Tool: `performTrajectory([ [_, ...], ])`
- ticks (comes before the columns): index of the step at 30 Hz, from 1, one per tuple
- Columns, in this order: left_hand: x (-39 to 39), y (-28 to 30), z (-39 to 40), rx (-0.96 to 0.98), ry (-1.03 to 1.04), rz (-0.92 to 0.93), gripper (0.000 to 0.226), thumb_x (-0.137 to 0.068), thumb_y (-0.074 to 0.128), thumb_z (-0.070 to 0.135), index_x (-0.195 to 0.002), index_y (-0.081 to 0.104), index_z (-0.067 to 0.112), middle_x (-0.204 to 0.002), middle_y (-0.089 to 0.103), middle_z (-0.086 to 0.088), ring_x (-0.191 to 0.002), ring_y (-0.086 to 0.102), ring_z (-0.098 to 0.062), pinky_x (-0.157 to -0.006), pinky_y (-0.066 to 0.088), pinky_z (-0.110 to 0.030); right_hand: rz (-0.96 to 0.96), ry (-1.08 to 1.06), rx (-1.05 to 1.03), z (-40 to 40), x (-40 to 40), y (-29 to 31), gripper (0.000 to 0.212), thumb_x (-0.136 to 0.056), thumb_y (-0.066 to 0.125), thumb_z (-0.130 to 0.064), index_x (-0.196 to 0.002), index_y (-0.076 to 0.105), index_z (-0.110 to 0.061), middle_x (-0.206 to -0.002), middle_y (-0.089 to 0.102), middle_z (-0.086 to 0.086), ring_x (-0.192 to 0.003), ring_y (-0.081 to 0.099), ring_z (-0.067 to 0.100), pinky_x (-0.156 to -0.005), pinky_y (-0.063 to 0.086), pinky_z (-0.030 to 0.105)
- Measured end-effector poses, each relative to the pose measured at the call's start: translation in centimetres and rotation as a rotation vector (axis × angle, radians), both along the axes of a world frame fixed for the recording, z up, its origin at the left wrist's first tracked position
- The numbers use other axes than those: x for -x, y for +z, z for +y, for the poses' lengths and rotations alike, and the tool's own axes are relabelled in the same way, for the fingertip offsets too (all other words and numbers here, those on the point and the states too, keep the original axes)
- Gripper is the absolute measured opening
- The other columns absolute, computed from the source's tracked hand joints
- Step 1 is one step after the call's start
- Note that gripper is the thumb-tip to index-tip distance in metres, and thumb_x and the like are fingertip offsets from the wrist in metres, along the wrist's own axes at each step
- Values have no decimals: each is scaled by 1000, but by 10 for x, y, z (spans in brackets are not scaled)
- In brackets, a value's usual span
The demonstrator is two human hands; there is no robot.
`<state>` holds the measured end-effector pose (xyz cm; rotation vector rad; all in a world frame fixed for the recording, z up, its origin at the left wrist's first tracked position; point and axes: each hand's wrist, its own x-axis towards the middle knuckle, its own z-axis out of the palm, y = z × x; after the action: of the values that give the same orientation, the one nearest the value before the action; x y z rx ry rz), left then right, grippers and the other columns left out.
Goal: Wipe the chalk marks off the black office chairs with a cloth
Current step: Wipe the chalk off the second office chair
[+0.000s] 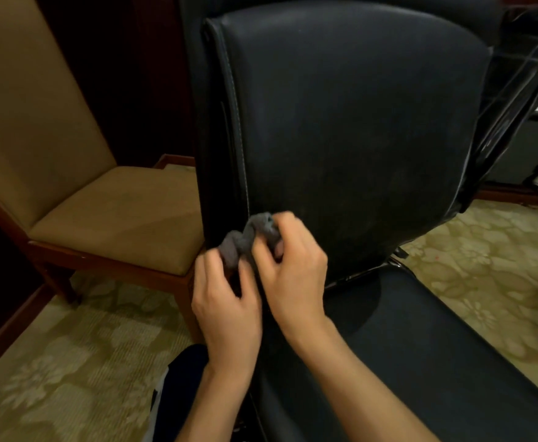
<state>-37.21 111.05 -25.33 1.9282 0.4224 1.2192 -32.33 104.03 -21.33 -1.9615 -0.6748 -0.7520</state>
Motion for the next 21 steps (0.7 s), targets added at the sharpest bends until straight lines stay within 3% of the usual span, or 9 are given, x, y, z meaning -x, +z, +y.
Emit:
performTrajectory([
  [5, 10, -50, 1, 164, -75, 85, 7, -93, 58, 23, -96, 59, 16, -90, 60, 3, -83, 60, -13, -70, 52, -34, 90, 49, 7, -8, 7, -45, 15, -92, 53, -28, -89, 57, -14, -78, 54, -3, -67, 53, 12, -55, 50, 40],
  [9, 3, -42, 8, 234, -101, 55, 11, -98, 56, 29, -96, 61, 19, -91, 64, 2, -86, 63, -13, -75, 54, -46, 69, 54, 18, -4, 1, -23, 17, -91, 53, -28, -84, 54, -13, -74, 54, -2, -64, 54, 13, -55, 49, 42],
  [14, -24, 51, 18, 161, -104, -136, 10, -101, 57, 20, -91, 58, 21, -86, 63, 8, -83, 62, -7, -75, 48, -26, -23, -13, -119, 12, -24, 65, 16, -93, 58, -26, -89, 54, -11, -74, 59, -1, -67, 61, 17, -62, 51, 47],
  [16, -34, 74, 20, 144, -99, -189, 11, -101, 57, 22, -92, 59, 16, -86, 63, 5, -84, 62, -10, -75, 49, -26, -16, -36, -116, 19, -36, 88, 15, -95, 60, -26, -91, 53, -13, -71, 59, -4, -65, 61, 13, -63, 53, 44],
  [21, -29, 27, 13, 116, -47, -154, 18, -102, 57, 21, -88, 57, 11, -82, 60, -2, -76, 60, -17, -68, 47, -29, -41, -36, -28, 18, -27, 51, 12, -96, 55, -26, -90, 51, -16, -74, 54, -6, -64, 55, 8, -57, 49, 33],
])
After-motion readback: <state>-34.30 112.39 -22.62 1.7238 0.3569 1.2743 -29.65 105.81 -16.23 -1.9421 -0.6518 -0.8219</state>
